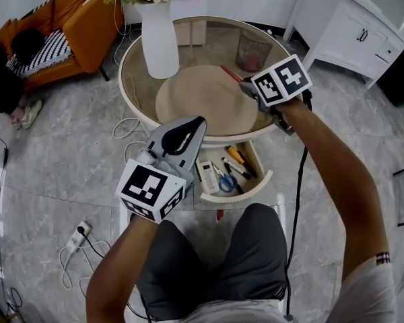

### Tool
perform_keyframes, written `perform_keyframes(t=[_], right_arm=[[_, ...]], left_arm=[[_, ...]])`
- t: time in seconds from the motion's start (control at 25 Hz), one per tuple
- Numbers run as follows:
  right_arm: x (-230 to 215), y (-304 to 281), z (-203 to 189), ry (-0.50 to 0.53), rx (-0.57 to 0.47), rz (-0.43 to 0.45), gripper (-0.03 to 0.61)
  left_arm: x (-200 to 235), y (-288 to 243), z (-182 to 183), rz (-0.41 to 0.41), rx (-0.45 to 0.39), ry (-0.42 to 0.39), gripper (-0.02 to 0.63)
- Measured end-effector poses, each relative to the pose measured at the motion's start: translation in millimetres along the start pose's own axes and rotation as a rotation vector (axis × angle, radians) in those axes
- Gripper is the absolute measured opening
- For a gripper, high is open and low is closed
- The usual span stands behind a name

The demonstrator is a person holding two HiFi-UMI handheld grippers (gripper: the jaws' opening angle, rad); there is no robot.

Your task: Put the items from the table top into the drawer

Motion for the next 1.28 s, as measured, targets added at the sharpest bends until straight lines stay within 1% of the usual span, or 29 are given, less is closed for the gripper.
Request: perform_keyframes(t=[0.28, 0.56, 0.76, 0.96, 1.28], right_arm=[[39, 42, -2, 0.038, -0.068, 0.092, 0.046], [81, 79, -26, 0.102, -0.095, 0.185, 0.046], [105, 96, -49, 0.127, -0.097, 0.235, 0.046], [117, 105, -73, 0.135, -0.09, 0.267, 0.046], [138, 101, -123, 0.18, -0.072, 0.323, 0.046]], left_arm=[[0, 3, 0, 0.016, -0.017, 0.021, 0.0], [0, 14, 0, 0.032, -0.022, 0.026, 0.0], [-9, 23, 1, 0.018, -0.022, 0.012, 0.0], [-22, 32, -6, -0.006, -0.017, -0.008, 0.0], [-48, 50, -35, -0.029, -0.011, 0.003, 0.0]])
Point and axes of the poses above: the fingertips, and each gripper's own axes: y backward along the fingers, x to its left, z out of its top, the point moved 3 cm from there along y, backward along the fingers, and after that the axes turned 10 degrees about -y, right-handed, at the moved point
